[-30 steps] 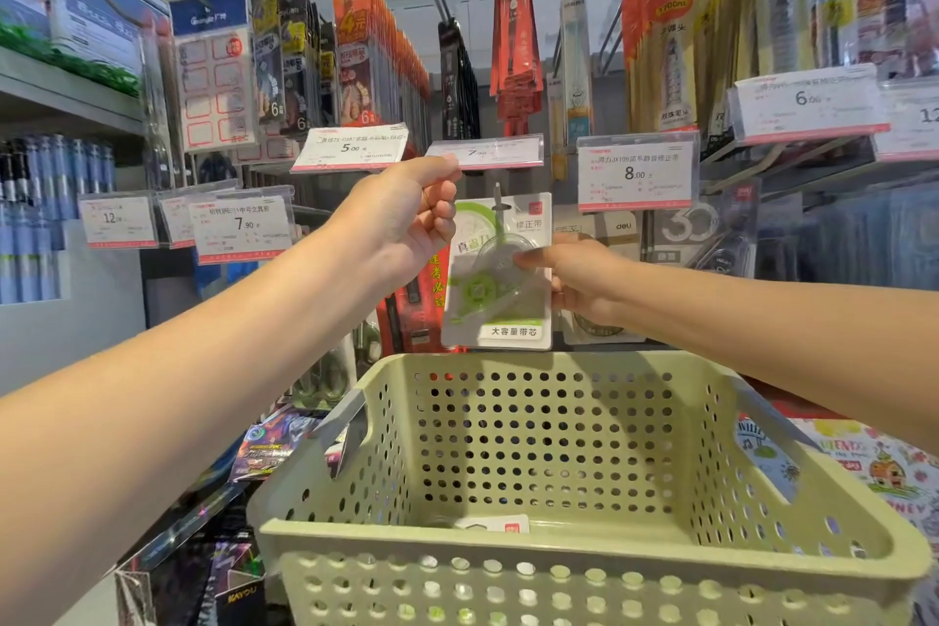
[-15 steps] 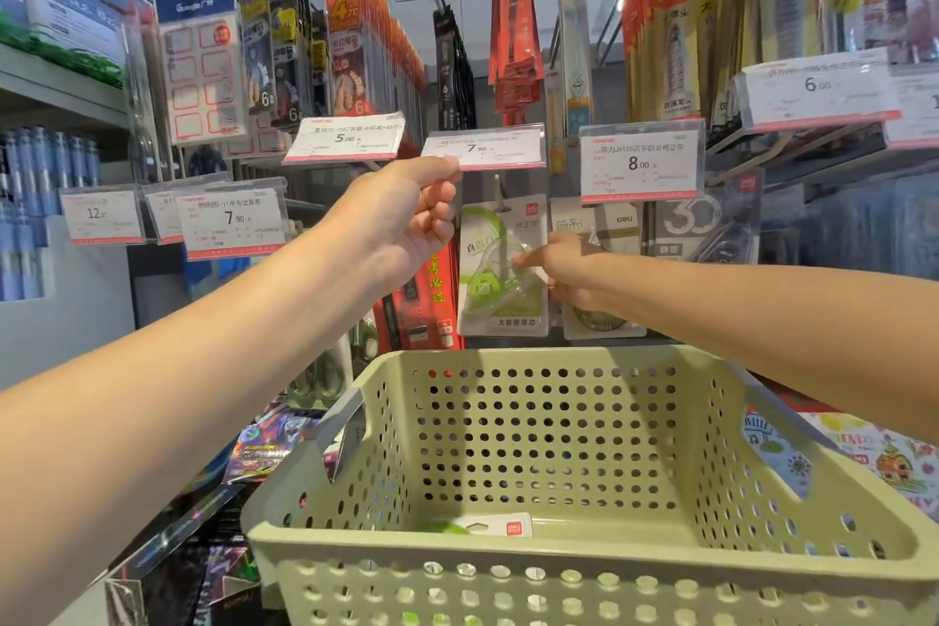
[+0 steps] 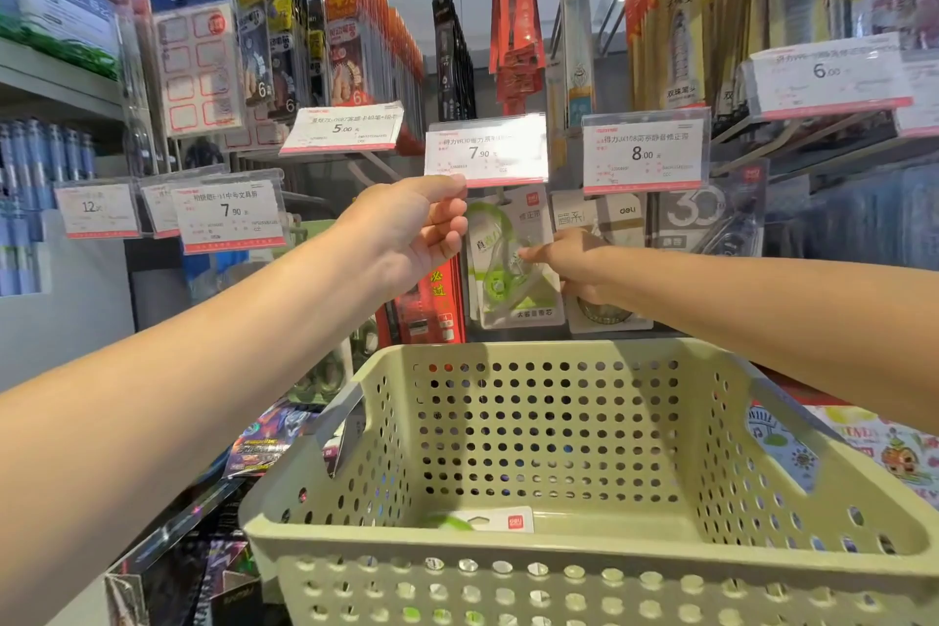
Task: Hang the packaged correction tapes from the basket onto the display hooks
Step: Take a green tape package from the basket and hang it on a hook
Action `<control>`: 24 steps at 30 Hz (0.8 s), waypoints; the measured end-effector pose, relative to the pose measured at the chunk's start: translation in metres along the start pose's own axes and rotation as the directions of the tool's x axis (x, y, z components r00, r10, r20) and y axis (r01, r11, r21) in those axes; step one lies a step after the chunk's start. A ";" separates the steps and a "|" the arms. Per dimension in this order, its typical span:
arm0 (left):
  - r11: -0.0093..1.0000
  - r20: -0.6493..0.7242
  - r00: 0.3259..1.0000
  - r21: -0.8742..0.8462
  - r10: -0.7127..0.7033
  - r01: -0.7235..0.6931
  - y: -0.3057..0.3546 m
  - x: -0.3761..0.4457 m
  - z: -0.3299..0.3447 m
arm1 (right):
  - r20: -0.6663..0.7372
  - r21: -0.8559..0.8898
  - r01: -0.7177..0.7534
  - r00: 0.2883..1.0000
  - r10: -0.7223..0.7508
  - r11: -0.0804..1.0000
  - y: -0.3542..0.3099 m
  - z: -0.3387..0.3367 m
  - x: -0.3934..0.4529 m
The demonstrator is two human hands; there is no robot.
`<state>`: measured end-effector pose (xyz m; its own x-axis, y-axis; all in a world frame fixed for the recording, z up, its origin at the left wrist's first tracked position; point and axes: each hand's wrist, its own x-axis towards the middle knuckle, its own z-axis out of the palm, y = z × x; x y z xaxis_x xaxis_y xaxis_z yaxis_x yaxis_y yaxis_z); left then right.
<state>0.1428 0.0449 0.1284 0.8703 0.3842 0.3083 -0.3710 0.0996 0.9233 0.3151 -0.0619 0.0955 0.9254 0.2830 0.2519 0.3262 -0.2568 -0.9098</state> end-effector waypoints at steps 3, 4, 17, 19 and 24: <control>0.996 -0.013 0.999 0.080 0.046 -0.045 -0.005 0.000 0.002 | 0.058 -0.039 -0.005 0.998 0.007 0.999 0.001 -0.003 -0.003; 0.989 -0.020 0.997 0.129 0.072 -0.069 -0.007 0.001 0.001 | 0.080 -0.060 -0.010 0.997 0.015 0.998 0.001 -0.005 -0.008; 0.574 0.350 0.935 0.778 -0.057 -0.256 -0.043 -0.001 -0.024 | 0.293 -0.335 0.247 0.944 -0.149 0.909 0.009 -0.024 -0.127; 0.436 0.440 0.891 0.827 -0.108 -0.355 -0.052 -0.003 -0.027 | 0.386 -0.379 0.224 0.920 -0.066 0.898 0.014 -0.020 -0.135; 0.203 0.573 0.774 0.819 -0.270 -0.536 -0.070 -0.005 -0.029 | 0.504 -0.499 0.000 0.814 0.290 0.866 0.037 0.010 -0.125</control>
<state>0.1549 0.0628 0.0556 0.9593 -0.2557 0.1202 -0.2763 -0.9377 0.2105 0.2097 -0.0978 0.0268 0.7503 0.6215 -0.2251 0.3793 -0.6837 -0.6235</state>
